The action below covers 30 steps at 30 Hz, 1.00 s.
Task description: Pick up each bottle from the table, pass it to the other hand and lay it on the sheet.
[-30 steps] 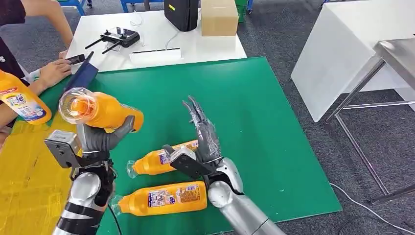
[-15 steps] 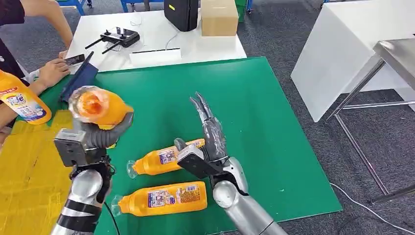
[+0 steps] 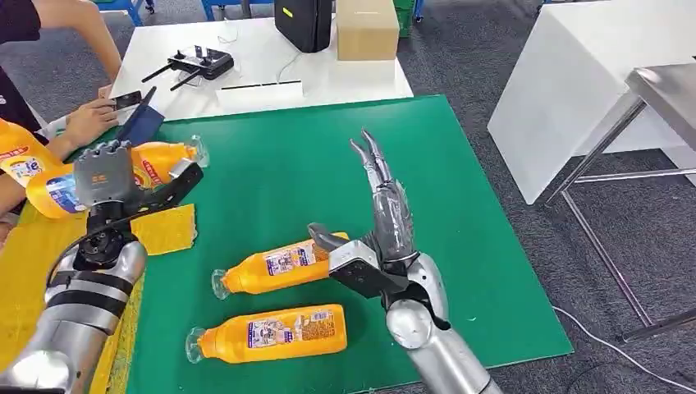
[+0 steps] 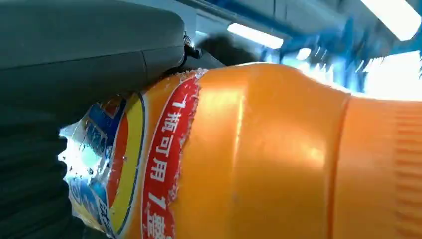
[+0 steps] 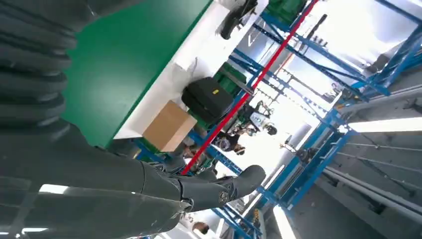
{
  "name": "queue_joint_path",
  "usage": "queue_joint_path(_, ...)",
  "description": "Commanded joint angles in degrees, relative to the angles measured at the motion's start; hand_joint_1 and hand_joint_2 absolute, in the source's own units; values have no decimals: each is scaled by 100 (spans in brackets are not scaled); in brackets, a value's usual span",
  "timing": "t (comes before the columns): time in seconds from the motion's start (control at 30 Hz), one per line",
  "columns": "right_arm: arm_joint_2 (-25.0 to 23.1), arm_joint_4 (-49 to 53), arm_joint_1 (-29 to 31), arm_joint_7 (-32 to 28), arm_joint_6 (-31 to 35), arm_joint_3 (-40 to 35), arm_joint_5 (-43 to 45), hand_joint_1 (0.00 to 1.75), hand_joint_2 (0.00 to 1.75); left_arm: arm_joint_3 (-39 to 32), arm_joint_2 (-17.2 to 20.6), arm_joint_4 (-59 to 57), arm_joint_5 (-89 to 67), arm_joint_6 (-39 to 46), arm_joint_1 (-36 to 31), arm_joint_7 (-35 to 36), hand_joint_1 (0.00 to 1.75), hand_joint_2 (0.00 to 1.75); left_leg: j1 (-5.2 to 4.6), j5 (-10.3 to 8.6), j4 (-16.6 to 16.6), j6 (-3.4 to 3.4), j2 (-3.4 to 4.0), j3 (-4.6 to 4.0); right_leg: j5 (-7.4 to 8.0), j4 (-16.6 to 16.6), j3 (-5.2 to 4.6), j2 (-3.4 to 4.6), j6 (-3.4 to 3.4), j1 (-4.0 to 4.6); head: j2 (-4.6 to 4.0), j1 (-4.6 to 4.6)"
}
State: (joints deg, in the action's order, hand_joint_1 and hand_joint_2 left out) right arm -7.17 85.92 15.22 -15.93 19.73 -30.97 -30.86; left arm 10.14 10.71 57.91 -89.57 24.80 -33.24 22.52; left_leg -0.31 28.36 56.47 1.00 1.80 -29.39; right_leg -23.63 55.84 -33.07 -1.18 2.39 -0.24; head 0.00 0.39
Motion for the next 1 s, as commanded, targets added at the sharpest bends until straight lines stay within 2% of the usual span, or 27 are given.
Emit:
queue_joint_path(0.03, 134, 64, 22, 88, -133, 192, -117, 0, 175, 693, 180, -2061, -43, -616, -827, 205, 175, 175, 8, 2, 3, -5, -27, 3, -4, -4, 14, -7, -1, 6, 0, 0)
queue_joint_path(0.4, -14, -102, -11, 118, -214, 387, -207, 0, 175, -75, -174, -2687, 84, -1684, -1004, -210, 175, 175, 12, 1, 9, -12, -36, -3, -5, -4, 15, -9, -7, 9, 0, 0)
queue_joint_path(0.43, -15, -129, -3, 119, -219, 397, -208, 0, 175, -94, -176, -2708, 87, -1699, -993, -222, 175, 175, 6, -1, 4, -7, -20, -7, 0, -6, 6, -4, -3, 4, 0, 0)
queue_joint_path(0.47, -15, -149, 7, 124, -230, 401, -211, 0, 175, -120, -182, -2714, 93, -1697, -989, -224, 98, 175, 8, 0, 6, -8, -24, -7, -1, -5, 7, -3, -5, 5, 0, 0)
queue_joint_path(0.5, -19, -194, 31, 128, -239, 403, -219, 0, 175, -150, -185, -2715, 101, -1667, -978, -232, 0, 175, 10, 1, 7, -10, -28, -4, -2, -4, 10, -2, -6, 7, 0, 0)
queue_joint_path(1.0, 3, -327, 90, 241, -305, 358, -375, 0, 175, -193, -189, -2712, 82, -1688, -948, -217, 0, 175, 11, 3, 9, -9, -26, -4, -3, -1, 10, 1, -5, 7, 0, 2)
